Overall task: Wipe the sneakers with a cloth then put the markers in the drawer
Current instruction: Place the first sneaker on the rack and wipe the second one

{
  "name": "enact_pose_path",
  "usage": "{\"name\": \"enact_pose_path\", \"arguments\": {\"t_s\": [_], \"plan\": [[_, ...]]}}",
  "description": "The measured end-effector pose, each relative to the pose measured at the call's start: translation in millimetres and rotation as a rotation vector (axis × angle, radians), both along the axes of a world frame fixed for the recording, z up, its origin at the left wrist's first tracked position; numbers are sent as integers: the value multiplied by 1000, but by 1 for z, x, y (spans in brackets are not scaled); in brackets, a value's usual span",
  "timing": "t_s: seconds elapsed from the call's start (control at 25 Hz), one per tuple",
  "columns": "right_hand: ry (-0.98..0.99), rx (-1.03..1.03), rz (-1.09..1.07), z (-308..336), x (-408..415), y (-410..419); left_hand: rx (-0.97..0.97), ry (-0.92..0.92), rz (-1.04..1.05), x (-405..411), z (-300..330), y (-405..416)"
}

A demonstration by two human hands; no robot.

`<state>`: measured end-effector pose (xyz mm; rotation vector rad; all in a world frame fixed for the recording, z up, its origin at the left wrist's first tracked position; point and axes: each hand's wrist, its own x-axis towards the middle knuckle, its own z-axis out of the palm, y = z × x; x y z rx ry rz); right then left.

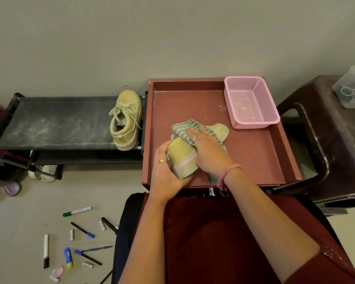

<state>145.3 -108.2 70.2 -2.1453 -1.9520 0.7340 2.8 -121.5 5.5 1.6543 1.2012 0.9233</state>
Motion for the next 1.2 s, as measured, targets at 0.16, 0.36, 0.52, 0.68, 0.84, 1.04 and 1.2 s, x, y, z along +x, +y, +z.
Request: {"name": "enact_pose_path", "arguments": {"t_s": [0.16,0.36,0.52,0.68,0.84,1.04,1.2], "plan": [[22,121,143,-9,-30,-60,-68,-42,5,-2,-1,2],[-124,249,126,-32,-16,-62,-67,-45,51,-1,-1,-1],[-25,86,-26,-15,-4,-35,-17,-12,57,2,1,-4],[-51,206,180,-16,-33,-78,-55,-48,60,-2,0,-2],[-172,368,287,-35,-20,-88,-96,-94,136,-1,-2,-3],[-122,321,261,-38,-23,-76,-111,-71,136,-1,-6,-1],[9,242,126,-41,-5,-65,-77,-44,95,-1,-3,-2]]}}
